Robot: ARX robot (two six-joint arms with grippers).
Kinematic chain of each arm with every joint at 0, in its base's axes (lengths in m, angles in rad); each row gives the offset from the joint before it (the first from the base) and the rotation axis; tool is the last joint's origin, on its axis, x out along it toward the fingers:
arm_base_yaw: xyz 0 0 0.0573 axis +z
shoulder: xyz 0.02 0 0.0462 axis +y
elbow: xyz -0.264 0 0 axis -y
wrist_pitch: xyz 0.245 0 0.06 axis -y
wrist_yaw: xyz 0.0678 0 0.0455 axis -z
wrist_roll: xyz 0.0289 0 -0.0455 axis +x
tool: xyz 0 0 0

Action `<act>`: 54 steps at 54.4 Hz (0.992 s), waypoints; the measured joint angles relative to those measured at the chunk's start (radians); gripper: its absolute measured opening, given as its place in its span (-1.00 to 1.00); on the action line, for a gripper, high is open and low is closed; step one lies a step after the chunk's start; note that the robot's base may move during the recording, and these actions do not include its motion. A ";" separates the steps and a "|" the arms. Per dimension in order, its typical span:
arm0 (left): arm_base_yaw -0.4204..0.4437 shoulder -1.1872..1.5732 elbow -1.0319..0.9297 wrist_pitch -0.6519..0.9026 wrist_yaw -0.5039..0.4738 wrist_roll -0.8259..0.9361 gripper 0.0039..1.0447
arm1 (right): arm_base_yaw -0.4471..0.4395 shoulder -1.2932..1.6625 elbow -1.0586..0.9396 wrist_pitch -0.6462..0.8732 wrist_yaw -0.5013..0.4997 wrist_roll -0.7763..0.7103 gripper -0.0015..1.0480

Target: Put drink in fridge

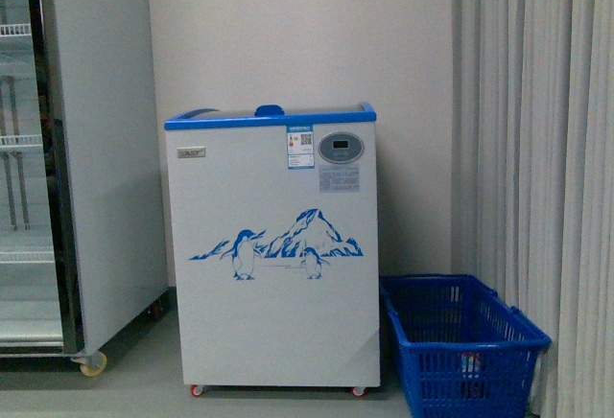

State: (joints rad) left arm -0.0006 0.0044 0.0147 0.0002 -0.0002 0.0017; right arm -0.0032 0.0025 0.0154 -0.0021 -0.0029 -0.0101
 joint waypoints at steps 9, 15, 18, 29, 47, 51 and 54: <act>0.000 0.000 0.000 0.000 0.000 0.000 0.85 | 0.000 0.000 0.000 0.000 0.000 0.000 0.85; 0.000 0.000 0.000 0.000 0.000 0.000 0.85 | 0.000 0.000 0.000 0.000 0.000 0.000 0.85; 0.000 0.000 0.000 0.000 0.000 0.000 0.85 | 0.000 0.000 0.000 0.000 0.000 0.000 0.85; 0.000 0.000 0.000 0.000 0.000 0.000 0.85 | 0.000 0.000 0.000 0.000 0.000 0.000 0.85; 0.000 0.000 0.000 0.000 0.000 0.000 0.85 | 0.000 0.000 0.000 0.000 0.000 0.000 0.85; 0.000 0.000 0.000 0.000 0.000 0.000 0.85 | 0.000 0.000 0.000 0.000 0.000 0.000 0.85; 0.000 0.000 0.000 0.000 0.000 0.000 0.85 | 0.000 0.000 0.000 0.000 0.000 0.000 0.85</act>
State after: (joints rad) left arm -0.0006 0.0044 0.0147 0.0002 -0.0002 0.0017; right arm -0.0032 0.0025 0.0154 -0.0021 -0.0032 -0.0105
